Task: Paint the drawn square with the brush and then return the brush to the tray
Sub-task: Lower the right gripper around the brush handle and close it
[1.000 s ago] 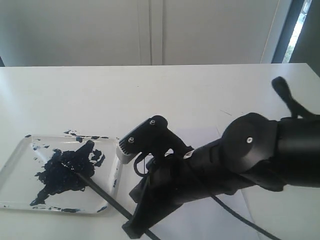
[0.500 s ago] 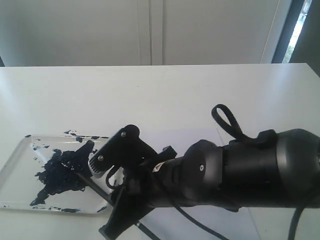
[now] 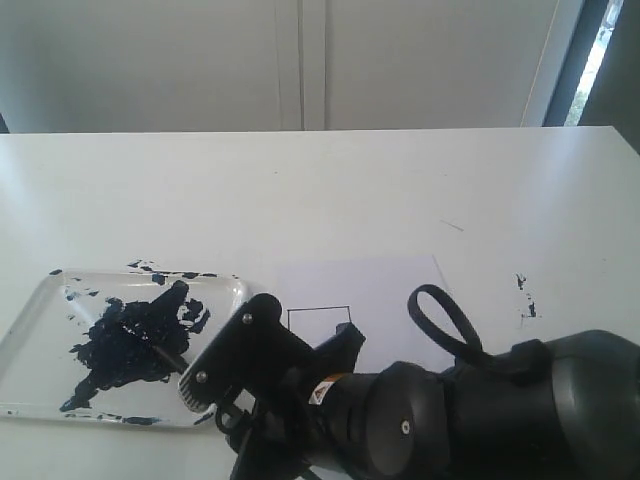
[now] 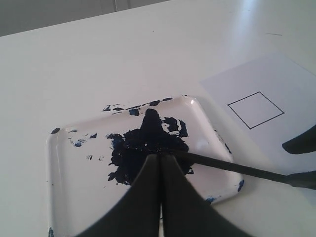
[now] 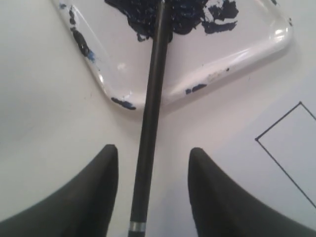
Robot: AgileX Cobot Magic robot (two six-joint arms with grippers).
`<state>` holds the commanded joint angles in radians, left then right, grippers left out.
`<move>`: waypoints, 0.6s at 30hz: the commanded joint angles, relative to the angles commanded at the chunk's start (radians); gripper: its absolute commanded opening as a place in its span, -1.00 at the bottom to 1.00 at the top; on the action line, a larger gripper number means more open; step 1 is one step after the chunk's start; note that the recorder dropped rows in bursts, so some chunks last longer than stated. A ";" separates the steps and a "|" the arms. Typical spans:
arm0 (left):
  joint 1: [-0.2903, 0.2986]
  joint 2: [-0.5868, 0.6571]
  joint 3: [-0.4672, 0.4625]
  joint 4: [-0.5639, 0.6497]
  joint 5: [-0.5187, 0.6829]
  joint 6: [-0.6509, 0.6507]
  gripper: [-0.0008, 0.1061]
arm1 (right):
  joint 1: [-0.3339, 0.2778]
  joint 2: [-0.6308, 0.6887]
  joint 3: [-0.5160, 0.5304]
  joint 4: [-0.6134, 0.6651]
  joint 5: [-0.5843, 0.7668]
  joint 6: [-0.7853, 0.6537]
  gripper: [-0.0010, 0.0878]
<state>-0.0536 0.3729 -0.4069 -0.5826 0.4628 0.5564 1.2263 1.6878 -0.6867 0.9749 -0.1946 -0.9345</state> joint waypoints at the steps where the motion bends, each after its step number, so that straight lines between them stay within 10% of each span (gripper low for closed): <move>1: 0.000 0.000 0.000 0.000 0.000 0.000 -0.99 | 0.003 0.000 0.004 0.000 -0.006 0.001 0.00; 18: 0.000 0.000 0.000 0.000 0.000 0.000 -0.99 | 0.011 0.000 0.014 0.000 -0.015 0.001 0.00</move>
<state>-0.0536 0.3729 -0.4069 -0.5826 0.4628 0.5564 1.2372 1.6878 -0.6727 0.9749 -0.2096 -0.9336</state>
